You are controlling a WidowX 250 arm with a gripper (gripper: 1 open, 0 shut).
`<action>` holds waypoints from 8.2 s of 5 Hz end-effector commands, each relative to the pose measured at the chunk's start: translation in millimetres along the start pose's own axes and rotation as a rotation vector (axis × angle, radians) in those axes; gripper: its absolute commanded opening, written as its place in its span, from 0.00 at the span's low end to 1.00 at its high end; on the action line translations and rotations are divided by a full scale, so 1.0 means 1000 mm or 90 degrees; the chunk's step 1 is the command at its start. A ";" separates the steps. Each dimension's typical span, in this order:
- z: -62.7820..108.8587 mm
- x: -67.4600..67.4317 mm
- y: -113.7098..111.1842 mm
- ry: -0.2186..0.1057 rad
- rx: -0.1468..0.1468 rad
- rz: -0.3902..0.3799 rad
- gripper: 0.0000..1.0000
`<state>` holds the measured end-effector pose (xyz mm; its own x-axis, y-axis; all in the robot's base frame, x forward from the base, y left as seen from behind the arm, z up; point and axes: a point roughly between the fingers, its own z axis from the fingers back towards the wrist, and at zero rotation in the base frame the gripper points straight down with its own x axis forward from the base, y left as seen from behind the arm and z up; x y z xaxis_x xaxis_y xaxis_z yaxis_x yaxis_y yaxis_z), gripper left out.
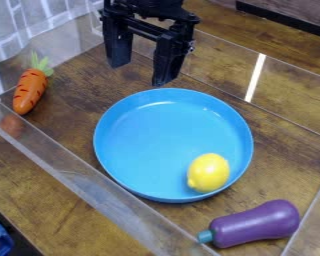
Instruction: Put the purple eggplant on the blue tray
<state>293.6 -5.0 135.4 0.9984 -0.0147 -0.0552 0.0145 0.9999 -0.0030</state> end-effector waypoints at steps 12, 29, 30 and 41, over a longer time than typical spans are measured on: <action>-0.112 -0.030 -0.109 -0.011 0.035 -0.395 1.00; -0.055 -0.018 -0.092 -0.045 0.064 -0.428 0.00; -0.055 -0.021 -0.091 -0.046 0.065 -0.431 0.00; -0.060 -0.031 -0.089 -0.069 0.045 -0.449 0.00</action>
<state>254.8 -94.7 64.9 0.7461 -0.6658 -0.0118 0.6654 0.7448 0.0491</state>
